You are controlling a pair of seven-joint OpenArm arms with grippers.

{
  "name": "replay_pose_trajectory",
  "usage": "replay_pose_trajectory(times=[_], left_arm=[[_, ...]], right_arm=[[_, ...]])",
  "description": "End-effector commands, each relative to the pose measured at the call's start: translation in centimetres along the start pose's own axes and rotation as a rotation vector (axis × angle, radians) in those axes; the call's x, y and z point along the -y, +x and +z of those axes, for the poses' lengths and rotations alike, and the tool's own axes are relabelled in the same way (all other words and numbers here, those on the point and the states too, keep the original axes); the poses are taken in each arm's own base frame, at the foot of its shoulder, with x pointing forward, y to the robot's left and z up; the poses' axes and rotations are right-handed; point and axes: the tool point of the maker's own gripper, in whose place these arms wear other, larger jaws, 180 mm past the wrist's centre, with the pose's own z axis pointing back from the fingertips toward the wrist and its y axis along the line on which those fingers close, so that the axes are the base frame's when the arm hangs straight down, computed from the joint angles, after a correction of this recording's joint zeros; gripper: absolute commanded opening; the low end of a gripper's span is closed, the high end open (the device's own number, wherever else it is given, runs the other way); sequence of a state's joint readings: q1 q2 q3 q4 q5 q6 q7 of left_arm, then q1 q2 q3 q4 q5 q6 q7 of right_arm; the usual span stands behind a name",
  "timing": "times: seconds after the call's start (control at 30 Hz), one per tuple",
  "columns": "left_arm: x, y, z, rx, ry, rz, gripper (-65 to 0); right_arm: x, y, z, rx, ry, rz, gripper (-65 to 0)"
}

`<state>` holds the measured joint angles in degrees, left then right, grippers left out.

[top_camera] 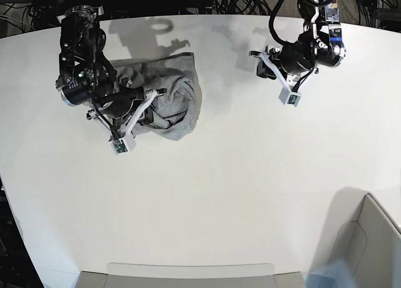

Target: Fold the T-shirt properly

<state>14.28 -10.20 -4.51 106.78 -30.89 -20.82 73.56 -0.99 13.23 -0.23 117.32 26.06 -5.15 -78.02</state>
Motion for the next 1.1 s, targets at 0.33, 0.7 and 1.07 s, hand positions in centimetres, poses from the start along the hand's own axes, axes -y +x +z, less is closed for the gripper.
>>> replay_pose_trajectory(times=[0.33, 0.7, 1.07], left_arm=[[-0.2, 0.1, -0.3, 0.002, -0.01, 0.009, -51.5], [-0.1, 0.1, -0.3, 0.002, -0.011, 0.01, -51.5], [-0.4, -0.4, -0.7, -0.014, -0.011, 0.021, -51.5]], right_arm=[[-7.2, -6.8, -2.2, -0.207, 0.18, 0.134, -65.0], [-15.7, -8.8, -0.9, -0.233, 0.384, 0.334, -65.0], [-6.2, -3.0, -2.6, -0.132, 0.149, 0.151, -65.0]])
